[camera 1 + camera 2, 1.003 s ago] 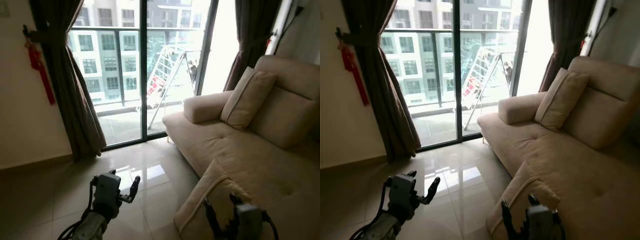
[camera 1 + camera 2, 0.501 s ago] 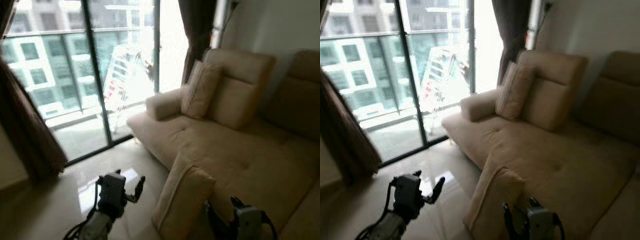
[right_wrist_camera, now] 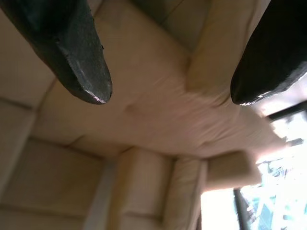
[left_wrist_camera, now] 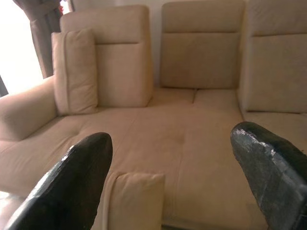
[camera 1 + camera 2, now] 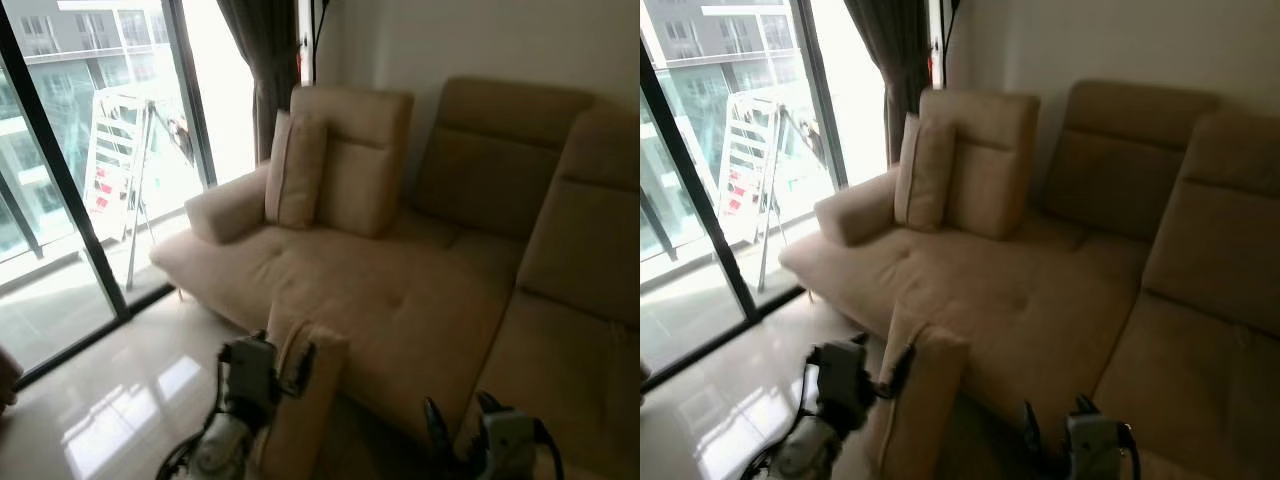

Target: Move the pillow to the sofa from floor

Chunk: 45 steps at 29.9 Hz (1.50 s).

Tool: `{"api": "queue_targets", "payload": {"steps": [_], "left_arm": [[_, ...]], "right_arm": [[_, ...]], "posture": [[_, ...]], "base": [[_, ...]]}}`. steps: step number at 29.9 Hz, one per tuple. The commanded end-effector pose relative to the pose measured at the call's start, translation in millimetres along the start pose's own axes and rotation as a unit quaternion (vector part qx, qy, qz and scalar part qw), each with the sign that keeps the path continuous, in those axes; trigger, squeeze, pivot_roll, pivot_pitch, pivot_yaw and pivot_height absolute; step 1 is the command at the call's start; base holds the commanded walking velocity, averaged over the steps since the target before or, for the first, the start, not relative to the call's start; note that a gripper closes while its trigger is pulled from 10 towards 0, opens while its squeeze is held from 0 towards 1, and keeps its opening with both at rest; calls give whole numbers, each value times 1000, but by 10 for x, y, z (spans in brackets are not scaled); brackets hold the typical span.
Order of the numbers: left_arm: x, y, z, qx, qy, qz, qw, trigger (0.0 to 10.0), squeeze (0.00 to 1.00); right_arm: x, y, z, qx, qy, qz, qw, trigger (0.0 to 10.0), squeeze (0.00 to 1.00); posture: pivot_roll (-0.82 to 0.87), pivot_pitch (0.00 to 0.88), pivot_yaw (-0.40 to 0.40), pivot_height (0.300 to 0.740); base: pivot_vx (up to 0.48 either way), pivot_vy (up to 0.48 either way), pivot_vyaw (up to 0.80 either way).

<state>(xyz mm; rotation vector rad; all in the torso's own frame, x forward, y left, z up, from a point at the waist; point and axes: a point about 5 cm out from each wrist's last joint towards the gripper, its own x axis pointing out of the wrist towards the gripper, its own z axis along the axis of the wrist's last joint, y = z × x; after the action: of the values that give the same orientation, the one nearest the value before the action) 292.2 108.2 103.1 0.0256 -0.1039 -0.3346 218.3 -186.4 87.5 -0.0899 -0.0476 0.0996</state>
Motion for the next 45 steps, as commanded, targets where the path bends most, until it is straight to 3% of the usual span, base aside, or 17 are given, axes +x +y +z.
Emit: {"api": "queue_targets", "payload": {"steps": [1,21,45], "left_arm": [[-29,59,-64,2,15,11,1000,10000,0],[-14,35,-76,-4,13,13,1000,10000,0],[-72,93,-225,-32,43,35,998,10000,0]], "right_arm": [[2,57,-20,4,3,4,1000,10000,0],[30,60,1,-2,-9,0,1000,10000,0],[62,4,-83,-8,-8,-3,1000,10000,0]], "posture": [[89,0,51,740],[87,0,48,740],[98,0,36,740]], "base": [[0,0,-769],[0,0,-710],[0,0,0]]}}
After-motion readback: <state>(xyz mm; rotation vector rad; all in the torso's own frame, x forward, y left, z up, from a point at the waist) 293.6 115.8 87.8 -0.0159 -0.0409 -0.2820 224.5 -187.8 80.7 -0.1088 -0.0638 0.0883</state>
